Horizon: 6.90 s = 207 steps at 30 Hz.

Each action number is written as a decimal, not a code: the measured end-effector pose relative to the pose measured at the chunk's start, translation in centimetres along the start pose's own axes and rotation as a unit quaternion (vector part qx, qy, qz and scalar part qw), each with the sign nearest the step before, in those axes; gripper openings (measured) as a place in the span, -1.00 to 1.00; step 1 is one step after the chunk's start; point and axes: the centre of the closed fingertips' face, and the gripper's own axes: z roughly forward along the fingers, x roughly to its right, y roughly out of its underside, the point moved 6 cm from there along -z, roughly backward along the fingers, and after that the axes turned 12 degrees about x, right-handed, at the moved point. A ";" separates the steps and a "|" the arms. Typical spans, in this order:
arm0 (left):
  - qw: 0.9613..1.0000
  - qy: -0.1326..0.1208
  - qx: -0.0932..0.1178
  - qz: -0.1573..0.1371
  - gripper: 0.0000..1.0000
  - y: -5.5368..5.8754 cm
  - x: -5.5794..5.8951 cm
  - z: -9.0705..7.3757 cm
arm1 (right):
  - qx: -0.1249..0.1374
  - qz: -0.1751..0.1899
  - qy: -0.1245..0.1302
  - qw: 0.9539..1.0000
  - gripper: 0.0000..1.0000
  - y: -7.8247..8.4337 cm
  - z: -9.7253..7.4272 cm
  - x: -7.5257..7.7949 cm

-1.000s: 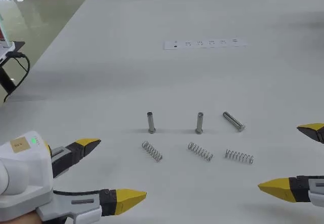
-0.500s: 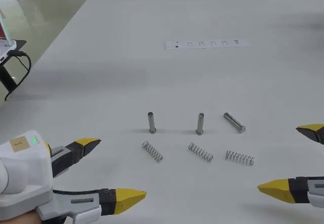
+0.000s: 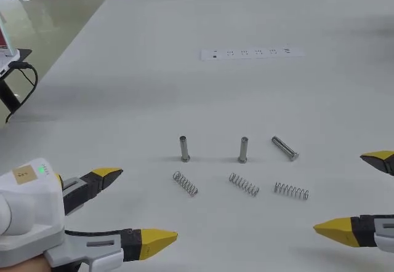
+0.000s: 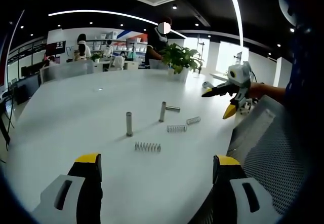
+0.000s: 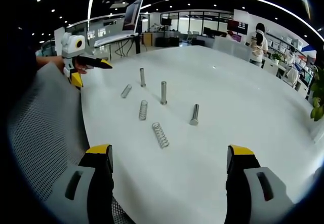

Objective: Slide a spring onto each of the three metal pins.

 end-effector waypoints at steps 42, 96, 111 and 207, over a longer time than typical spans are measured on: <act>1.000 -0.005 0.001 -0.002 0.73 -0.1 0.2 0.0 | -0.003 -0.015 0.004 1.000 0.77 -1.0 0.7 1.5; 1.000 -0.018 0.011 0.000 0.69 -0.3 -0.4 -0.3 | -0.094 -0.063 -0.010 0.994 -0.02 -5.0 10.8 6.0; 1.000 -0.017 0.011 -0.003 0.66 -0.3 -0.4 -0.3 | -0.137 -0.039 0.000 0.990 -0.36 -3.9 12.8 6.1; 1.000 0.002 0.012 0.007 0.60 -0.4 0.2 -0.2 | -0.138 0.029 0.058 0.988 -0.89 -5.1 9.4 5.2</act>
